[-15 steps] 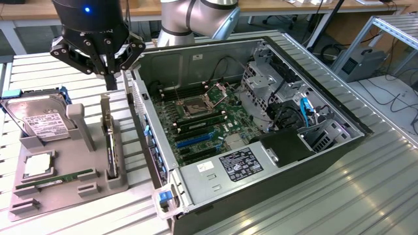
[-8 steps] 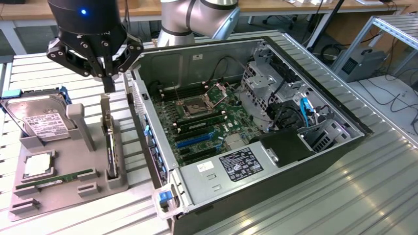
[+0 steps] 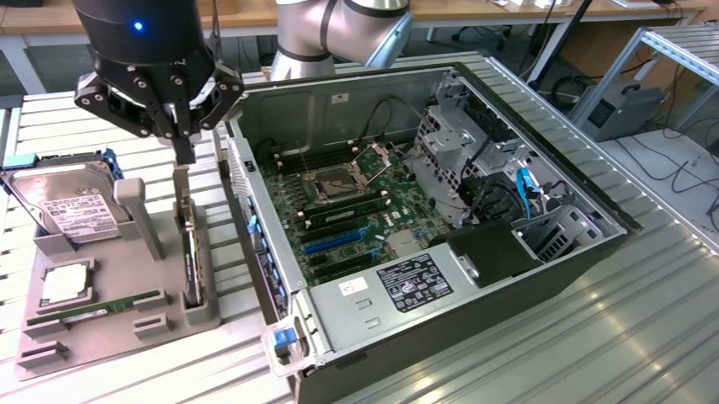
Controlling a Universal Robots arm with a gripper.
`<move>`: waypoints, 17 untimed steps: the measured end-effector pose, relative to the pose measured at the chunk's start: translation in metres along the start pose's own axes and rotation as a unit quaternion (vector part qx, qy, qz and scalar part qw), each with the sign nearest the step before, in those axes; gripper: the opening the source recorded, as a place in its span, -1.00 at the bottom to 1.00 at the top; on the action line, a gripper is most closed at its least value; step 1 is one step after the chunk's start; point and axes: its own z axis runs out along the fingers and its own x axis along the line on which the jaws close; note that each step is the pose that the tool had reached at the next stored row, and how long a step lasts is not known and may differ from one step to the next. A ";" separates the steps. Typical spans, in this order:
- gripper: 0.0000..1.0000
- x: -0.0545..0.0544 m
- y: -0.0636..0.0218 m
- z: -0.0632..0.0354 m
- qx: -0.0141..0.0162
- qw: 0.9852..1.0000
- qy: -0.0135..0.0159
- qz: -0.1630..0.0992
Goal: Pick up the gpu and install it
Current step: 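Reach for the gpu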
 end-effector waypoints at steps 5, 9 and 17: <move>-0.79 0.002 -0.0045 -0.0002 0.000 1.000 0.000 0.000; -0.79 0.004 -0.0084 -0.0002 0.000 1.000 0.000 0.000; -0.79 0.007 -0.0154 -0.0005 0.000 1.000 0.000 0.000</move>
